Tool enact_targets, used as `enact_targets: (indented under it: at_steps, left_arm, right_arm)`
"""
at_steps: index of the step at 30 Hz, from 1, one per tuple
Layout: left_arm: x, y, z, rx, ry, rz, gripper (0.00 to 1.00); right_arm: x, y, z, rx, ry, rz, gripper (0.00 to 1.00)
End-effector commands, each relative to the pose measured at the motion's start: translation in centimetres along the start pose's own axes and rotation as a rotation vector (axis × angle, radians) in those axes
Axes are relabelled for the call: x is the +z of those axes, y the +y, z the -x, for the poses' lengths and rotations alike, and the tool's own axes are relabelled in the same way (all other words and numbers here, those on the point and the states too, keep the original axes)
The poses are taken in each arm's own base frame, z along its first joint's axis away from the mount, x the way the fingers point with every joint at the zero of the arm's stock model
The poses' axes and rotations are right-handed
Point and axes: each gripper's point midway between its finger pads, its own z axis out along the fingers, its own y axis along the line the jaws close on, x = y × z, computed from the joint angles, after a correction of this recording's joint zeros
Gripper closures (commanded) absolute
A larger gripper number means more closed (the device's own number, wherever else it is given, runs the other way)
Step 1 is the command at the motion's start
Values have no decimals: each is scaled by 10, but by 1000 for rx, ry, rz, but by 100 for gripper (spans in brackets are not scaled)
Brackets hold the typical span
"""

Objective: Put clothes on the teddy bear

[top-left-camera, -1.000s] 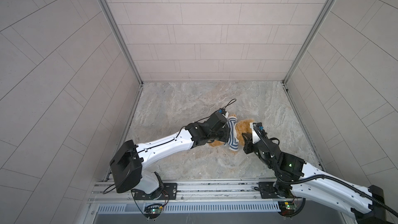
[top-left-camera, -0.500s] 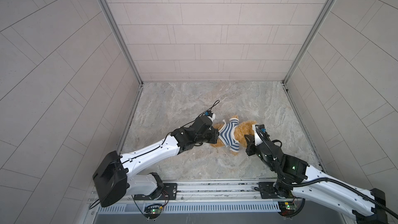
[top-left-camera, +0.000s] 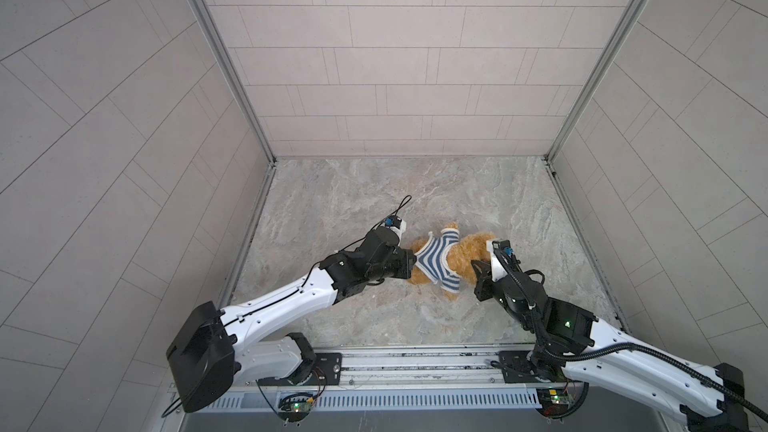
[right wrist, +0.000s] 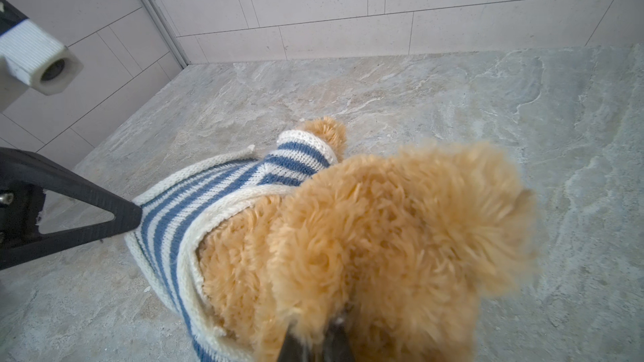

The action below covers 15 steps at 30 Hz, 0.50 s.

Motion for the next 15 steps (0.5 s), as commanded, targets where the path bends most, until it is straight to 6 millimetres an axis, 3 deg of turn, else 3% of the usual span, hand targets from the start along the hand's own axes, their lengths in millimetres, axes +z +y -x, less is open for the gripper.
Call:
enact_targets:
  at_steps: [1, 4, 7, 15]
  left_arm:
    - [10, -12, -12, 44, 54, -42, 100]
    - [17, -23, -23, 77, 91, -60, 100]
    - [20, -18, -31, 59, 103, -55, 100]
    - [-2, -6, -29, 72, 67, -16, 75]
  right_arm:
    - [1, 7, 13, -14, -49, 26, 100]
    - [3, 18, 18, -27, -57, 71, 100]
    - [4, 23, 19, -50, -58, 86, 100]
    - [0, 37, 22, -136, -70, 159, 100]
